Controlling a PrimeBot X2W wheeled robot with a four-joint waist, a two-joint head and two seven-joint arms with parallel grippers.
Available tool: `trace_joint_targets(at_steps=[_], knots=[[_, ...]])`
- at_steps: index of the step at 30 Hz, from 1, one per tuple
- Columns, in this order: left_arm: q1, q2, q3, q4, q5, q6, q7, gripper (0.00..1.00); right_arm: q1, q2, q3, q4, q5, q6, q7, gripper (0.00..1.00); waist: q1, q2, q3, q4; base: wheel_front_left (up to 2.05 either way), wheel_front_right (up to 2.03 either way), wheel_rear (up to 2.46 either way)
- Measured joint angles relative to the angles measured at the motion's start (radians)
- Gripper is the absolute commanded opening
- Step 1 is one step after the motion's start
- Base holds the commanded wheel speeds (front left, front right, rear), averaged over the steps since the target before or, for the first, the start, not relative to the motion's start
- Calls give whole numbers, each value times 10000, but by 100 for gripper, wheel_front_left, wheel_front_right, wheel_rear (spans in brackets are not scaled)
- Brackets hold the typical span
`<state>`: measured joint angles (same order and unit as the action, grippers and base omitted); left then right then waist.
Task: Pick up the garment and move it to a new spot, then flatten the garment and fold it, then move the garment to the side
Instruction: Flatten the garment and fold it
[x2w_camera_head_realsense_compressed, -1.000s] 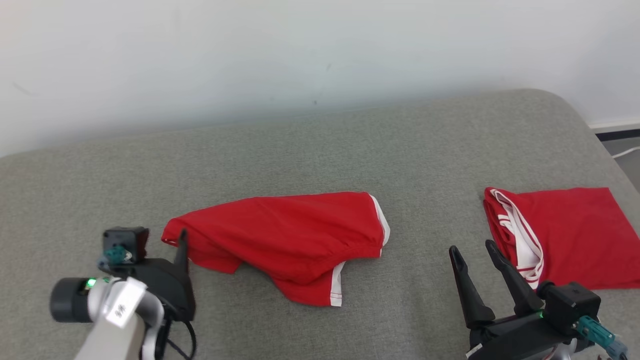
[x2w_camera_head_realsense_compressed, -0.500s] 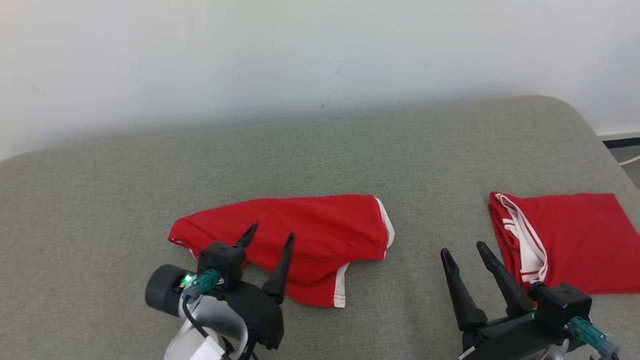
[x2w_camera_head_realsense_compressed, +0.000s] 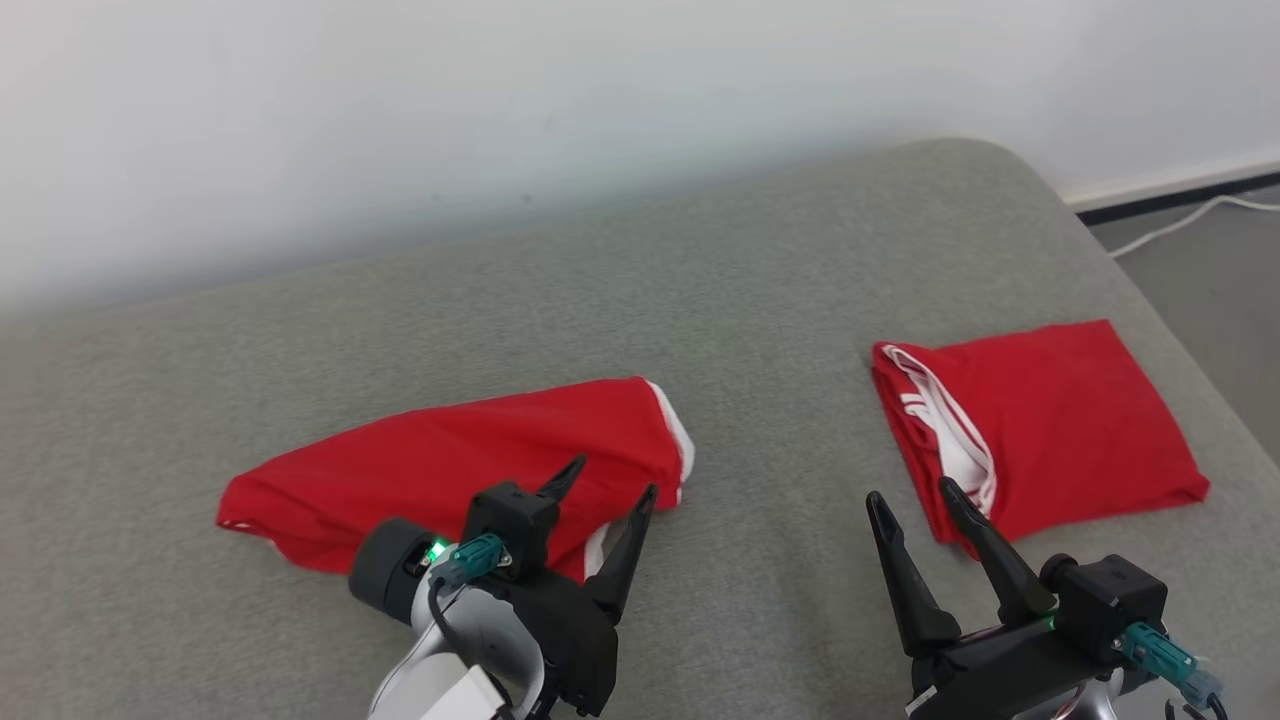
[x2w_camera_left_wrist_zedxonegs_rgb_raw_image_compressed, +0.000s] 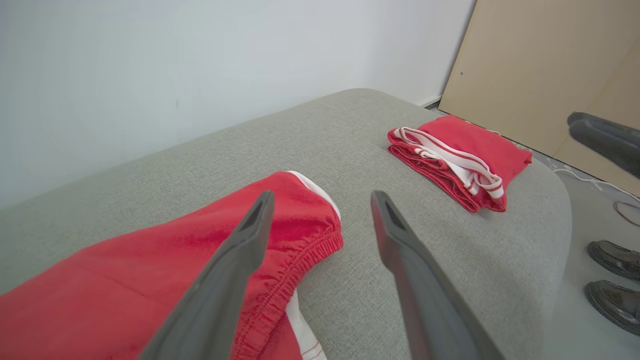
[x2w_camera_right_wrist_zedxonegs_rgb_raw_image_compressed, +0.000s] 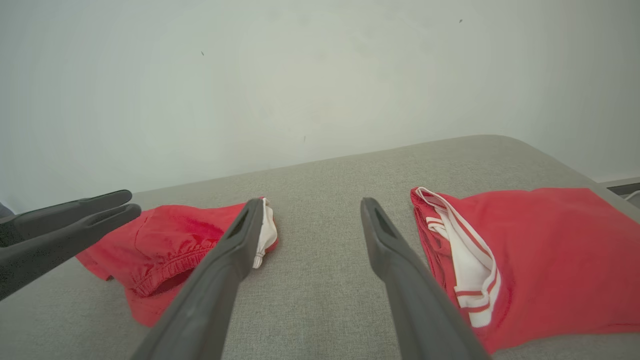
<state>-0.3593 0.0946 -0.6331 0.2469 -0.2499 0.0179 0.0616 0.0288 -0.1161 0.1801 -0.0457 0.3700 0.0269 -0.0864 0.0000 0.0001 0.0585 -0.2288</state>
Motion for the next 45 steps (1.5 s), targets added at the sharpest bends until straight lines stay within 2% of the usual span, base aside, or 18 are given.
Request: trace_joint_targets(at_steps=[7, 13, 17, 23, 36, 37, 38, 39, 40, 41, 45], knots=[[-406, 13, -303, 731, 61, -194, 671, 100, -236, 38, 58, 82, 75, 82, -6, 100, 0, 0, 334, -961, 0, 0, 0], [-943, 151, -616, 1613, 815, -178, 1212, 100, -324, 59, 27, 194, 107, 84, -36, 100, 0, 0, 628, -1586, 0, 0, 0], [-1276, 201, -752, 2197, 1308, 104, 1496, 100, -425, 69, -59, 236, 194, 84, -117, 100, 0, 0, 792, -1892, 0, 0, 0], [-1495, 316, -790, 2813, 1701, 449, 1726, 100, -425, 90, -105, 291, 261, 84, -213, 100, 0, 0, 933, -2053, 0, 0, 0], [-1816, 341, -621, 3492, 1931, 713, 1831, 100, -427, 125, -104, 395, 336, 84, -380, 100, 0, 0, 912, -1916, 0, 0, 0], [-1846, 337, -617, 3540, 1967, 719, 1833, 94, -428, 125, -102, 395, 336, 84, -382, 100, 0, 0, 915, -1901, 0, 0, 0], [-1872, 337, -619, 3595, 1998, 761, 1843, 49, -429, 128, -102, 397, 336, 84, -384, 100, 0, 0, 919, -1888, 0, 0, 0], [-1905, 334, -617, 3645, 2034, 784, 1843, 42, -430, 132, -98, 401, 336, 86, -384, 100, 0, 0, 923, -1877, 0, 0, 0], [-1949, 322, -602, 3689, 2079, 786, 1843, 5, -431, 140, -90, 405, 336, 86, -385, 100, 0, 0, 929, -1868, 0, 0, 0], [-2002, 301, -581, 3720, 2080, 786, 1841, 0, -433, 150, -79, 410, 336, 86, -387, 100, 0, 0, 934, -1863, 0, 0, 0], [-2053, 125, -493, 3708, 2048, 788, 1695, 0, -435, 167, -69, 451, 345, 96, -458, 100, 0, 0, 941, -1856, 0, 0, 0]])
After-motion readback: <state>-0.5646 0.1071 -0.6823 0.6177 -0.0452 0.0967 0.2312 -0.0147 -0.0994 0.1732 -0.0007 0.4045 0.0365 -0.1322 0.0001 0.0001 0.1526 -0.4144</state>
